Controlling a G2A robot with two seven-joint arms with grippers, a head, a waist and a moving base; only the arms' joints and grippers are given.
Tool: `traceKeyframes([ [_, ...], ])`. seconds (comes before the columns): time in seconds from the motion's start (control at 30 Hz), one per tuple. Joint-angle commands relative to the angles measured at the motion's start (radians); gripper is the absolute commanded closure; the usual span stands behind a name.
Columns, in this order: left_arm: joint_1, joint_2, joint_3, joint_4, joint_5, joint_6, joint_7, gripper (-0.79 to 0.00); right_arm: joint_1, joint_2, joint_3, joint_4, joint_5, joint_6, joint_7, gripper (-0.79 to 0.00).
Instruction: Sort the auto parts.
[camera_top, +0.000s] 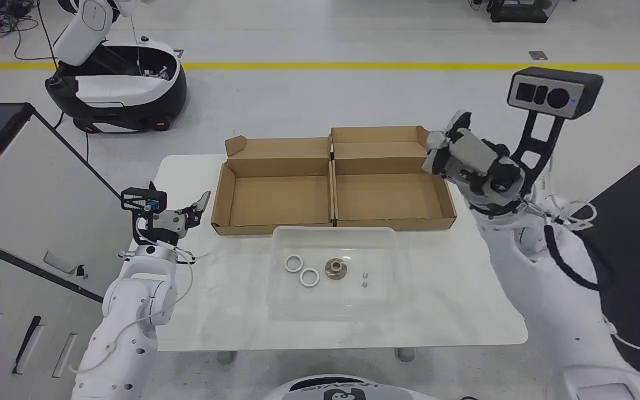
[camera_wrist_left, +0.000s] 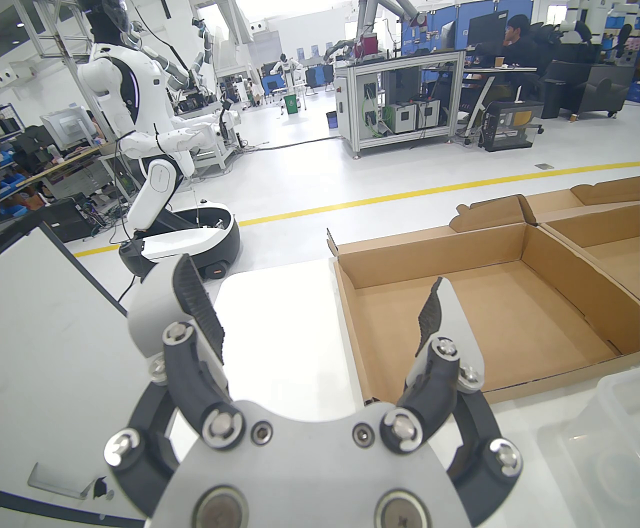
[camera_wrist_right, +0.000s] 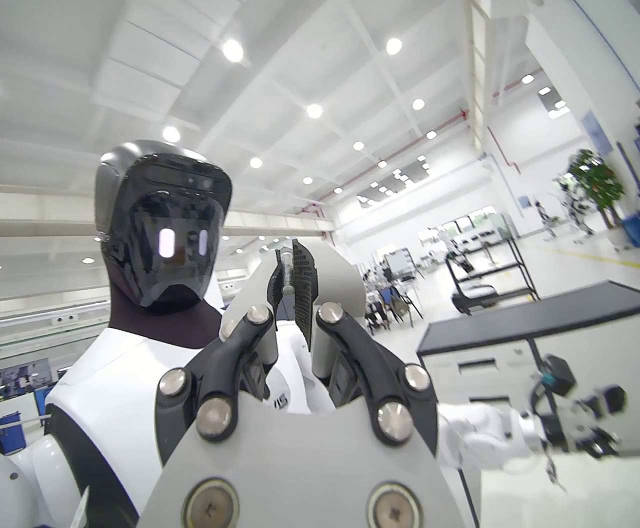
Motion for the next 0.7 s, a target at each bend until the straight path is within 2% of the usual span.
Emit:
traceKeyframes([
  [0.0, 0.0, 0.0, 0.0, 0.0, 0.0, 0.0, 0.0, -0.785, 0.0, 0.011, 0.068, 0.037, -0.017, 0.048, 0.105, 0.0],
  [0.17, 0.0, 0.0, 0.0, 0.0, 0.0, 0.0, 0.0, -0.785, 0.035, 0.032, 0.175, 0.142, -0.056, 0.122, 0.278, 0.0],
  [0.3, 0.0, 0.0, 0.0, 0.0, 0.0, 0.0, 0.0, -0.785, 0.121, 0.039, 0.18, 0.237, -0.102, 0.135, 0.375, 0.0],
  [0.53, 0.0, 0.0, 0.0, 0.0, 0.0, 0.0, 0.0, -0.785, 0.374, 0.028, 0.039, 0.448, -0.217, 0.09, 0.493, 0.0],
  [0.67, 0.0, 0.0, 0.0, 0.0, 0.0, 0.0, 0.0, -0.785, 0.514, 0.021, -0.083, 0.519, -0.419, 0.1, 0.503, 0.0],
])
